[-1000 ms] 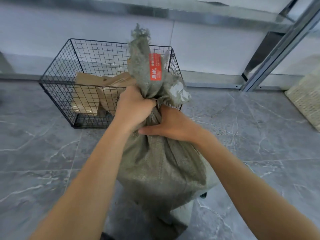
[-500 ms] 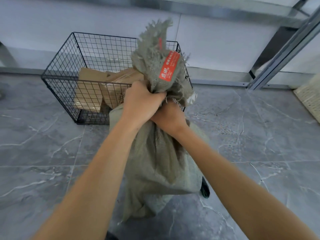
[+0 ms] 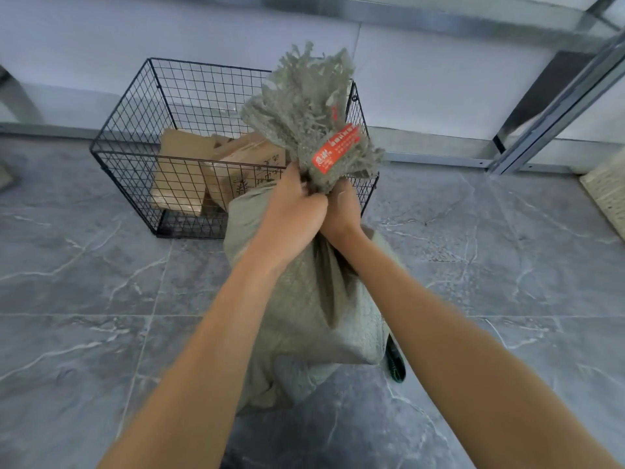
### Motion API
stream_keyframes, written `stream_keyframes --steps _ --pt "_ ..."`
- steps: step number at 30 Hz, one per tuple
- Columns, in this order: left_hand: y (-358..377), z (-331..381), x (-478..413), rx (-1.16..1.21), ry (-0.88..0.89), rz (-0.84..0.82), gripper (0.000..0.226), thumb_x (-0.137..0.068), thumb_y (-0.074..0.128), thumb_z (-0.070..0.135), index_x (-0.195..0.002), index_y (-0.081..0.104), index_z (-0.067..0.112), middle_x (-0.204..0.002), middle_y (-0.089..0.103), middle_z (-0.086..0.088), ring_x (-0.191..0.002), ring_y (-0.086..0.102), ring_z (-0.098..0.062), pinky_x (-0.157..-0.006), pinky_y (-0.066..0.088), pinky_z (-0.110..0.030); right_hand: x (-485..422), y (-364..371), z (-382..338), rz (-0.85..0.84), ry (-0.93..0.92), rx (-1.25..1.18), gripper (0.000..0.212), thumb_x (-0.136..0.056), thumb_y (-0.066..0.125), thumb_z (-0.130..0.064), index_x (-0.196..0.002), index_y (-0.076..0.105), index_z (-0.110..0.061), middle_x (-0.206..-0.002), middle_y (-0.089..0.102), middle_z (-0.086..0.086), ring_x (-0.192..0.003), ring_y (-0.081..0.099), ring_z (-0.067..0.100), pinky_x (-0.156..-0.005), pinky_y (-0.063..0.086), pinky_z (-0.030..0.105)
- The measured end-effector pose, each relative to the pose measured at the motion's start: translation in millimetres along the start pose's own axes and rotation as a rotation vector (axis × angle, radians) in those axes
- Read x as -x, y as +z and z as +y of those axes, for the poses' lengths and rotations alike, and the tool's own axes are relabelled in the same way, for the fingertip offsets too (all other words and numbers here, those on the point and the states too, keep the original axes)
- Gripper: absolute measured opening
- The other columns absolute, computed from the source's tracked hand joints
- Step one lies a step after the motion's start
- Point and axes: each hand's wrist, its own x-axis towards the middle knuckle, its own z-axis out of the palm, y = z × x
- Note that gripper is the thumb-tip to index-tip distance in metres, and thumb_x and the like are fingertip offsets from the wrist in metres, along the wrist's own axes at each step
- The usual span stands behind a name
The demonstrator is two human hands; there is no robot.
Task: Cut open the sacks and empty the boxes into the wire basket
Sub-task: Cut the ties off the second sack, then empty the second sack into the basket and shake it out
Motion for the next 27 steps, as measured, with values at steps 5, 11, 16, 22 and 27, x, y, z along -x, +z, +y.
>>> stream_keyframes --steps 5,11,16,22,27 --pt "0.0 7.7 5.2 0.174 -0.174 0.131 0.038 -0.083 0.039 -0.01 -0.089 0.051 0.025 -0.084 0.054 0.011 -0.079 0.05 -0.006 -0.061 0.037 -0.016 15.8 -17.1 -23.1 -0.003 0.152 -0.049 0.034 -0.09 0.058 -0.033 -0.094 0.07 -0.002 -0.095 0.07 0.017 -0.088 0.065 0.034 -0.069 0.05 0.038" --pt "-23.2 47.9 24.3 0.151 -0.292 0.277 0.032 -0.086 0.042 -0.002 -0.105 0.066 0.008 -0.103 0.067 -0.006 -0.098 0.062 -0.02 -0.086 0.05 -0.031 47.7 -72.8 -96.3 -0.001 0.196 -0.122 0.034 -0.089 0.061 -0.032 -0.092 0.069 0.001 -0.096 0.07 0.019 -0.089 0.064 0.032 -0.064 0.041 0.029" --pt "-74.9 109.7 55.5 0.472 -0.649 0.452 0.022 -0.094 0.038 -0.001 -0.102 0.057 0.007 -0.086 0.062 -0.008 -0.062 0.058 -0.014 -0.055 0.052 -0.023 62.2 -139.8 -173.5 0.007 0.217 -0.159 0.028 -0.091 0.056 -0.03 -0.066 0.057 -0.017 -0.077 0.063 0.01 -0.074 0.058 0.028 -0.061 0.038 0.03" --pt "-131.1 176.3 96.9 0.398 -0.8 0.597 0.022 -0.096 0.042 0.003 -0.109 0.059 0.001 -0.069 0.056 -0.005 -0.055 0.052 -0.014 -0.051 0.044 -0.025 83.3 -214.8 -266.1 0.056 0.276 -0.217 0.036 -0.092 0.054 -0.029 -0.059 0.042 -0.023 -0.058 0.045 -0.007 -0.056 0.042 0.014 -0.049 0.026 0.025" --pt "-173.4 217.9 133.4 0.247 -0.968 0.407 0.038 -0.095 0.038 0.007 -0.129 0.052 -0.002 -0.064 0.044 -0.005 -0.052 0.041 -0.016 -0.045 0.037 -0.026 98.5 -273.3 -352.6 0.144 0.272 -0.264 0.02 -0.094 0.056 -0.028 -0.093 0.064 -0.009 -0.094 0.067 0.008 -0.089 0.061 0.023 -0.056 0.034 0.021"
